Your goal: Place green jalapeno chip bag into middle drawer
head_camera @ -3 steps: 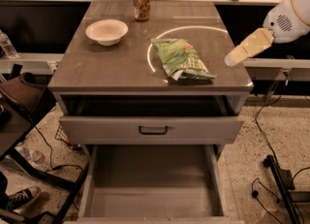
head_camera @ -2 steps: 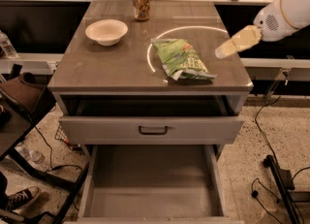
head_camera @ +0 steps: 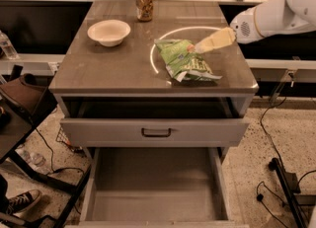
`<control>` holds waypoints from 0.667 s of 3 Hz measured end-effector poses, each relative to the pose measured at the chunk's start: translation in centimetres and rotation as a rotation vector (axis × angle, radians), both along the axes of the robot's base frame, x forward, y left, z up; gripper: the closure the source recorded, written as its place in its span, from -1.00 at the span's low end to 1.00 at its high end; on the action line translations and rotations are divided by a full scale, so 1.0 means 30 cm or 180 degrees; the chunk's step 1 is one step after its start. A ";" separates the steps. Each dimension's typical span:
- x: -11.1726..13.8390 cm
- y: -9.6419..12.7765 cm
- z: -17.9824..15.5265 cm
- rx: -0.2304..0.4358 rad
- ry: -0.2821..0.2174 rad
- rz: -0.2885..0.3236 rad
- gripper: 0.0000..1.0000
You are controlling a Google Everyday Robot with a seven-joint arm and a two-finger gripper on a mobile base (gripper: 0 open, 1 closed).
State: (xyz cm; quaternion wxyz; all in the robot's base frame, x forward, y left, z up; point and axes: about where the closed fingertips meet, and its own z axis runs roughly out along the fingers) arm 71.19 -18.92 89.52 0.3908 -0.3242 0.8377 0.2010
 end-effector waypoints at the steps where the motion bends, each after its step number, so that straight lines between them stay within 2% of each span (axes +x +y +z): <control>1: 0.044 0.102 -0.092 0.0298 0.0100 0.0214 -1.00; 2: 0.027 0.144 -0.132 0.0353 0.0264 0.0300 -0.73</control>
Offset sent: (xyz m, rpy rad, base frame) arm -0.0069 0.0476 -0.0389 0.1036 0.1500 0.1023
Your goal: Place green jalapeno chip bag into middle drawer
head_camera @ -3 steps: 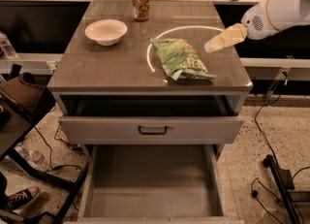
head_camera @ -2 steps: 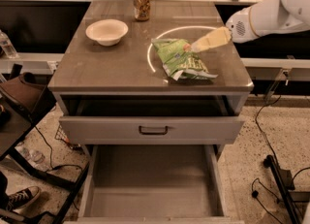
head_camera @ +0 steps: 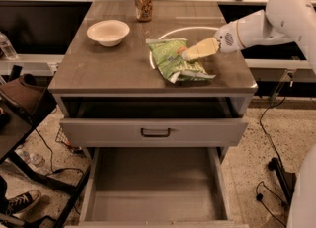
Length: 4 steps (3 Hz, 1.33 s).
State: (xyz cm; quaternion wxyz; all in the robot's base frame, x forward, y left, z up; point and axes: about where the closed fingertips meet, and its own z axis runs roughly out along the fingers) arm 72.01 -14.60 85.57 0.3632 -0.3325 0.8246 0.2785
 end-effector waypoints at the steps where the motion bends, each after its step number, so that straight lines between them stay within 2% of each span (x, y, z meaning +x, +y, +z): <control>1: 0.003 0.011 -0.007 0.0004 0.0008 0.0016 -0.26; 3: 0.005 0.030 -0.021 0.0009 0.0028 0.0044 0.66; 4: 0.006 0.038 -0.023 0.0012 0.0037 0.0055 1.00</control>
Offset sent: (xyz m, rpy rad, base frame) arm 0.0007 0.0029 -0.0019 0.0012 0.0023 0.0046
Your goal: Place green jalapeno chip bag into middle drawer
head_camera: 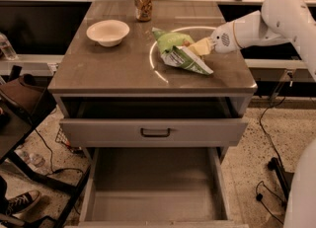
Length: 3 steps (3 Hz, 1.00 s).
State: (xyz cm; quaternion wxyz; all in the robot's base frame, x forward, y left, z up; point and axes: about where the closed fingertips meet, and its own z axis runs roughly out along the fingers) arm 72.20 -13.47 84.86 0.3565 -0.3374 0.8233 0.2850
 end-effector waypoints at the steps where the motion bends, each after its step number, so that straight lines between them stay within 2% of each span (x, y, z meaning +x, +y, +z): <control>1: 0.000 0.000 0.007 0.0000 0.0000 0.0000 1.00; 2: 0.000 0.000 0.008 0.0000 0.0000 -0.0001 1.00; 3: -0.030 -0.119 0.117 -0.0162 -0.0122 -0.0261 1.00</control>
Offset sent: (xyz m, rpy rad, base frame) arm 0.0118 -0.0410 0.0533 -0.0746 -0.0797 -0.0966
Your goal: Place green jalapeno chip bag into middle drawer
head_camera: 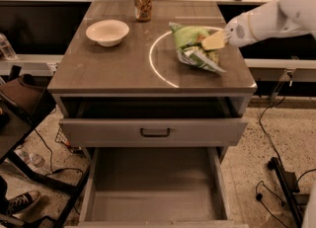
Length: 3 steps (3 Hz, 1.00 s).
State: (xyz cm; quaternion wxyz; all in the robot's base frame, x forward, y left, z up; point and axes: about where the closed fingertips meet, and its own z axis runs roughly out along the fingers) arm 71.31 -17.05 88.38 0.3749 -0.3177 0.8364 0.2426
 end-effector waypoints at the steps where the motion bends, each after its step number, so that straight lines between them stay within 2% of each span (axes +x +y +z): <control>1: -0.159 -0.230 0.213 -0.0167 -0.0325 -0.0542 1.00; 2: -0.349 -0.381 0.234 -0.0300 -0.0330 -0.0874 1.00; 3: -0.579 -0.511 0.181 -0.0532 -0.0196 -0.1015 1.00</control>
Offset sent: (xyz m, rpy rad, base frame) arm -0.1807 -0.1774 0.0771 -0.1482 -0.1016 -0.4125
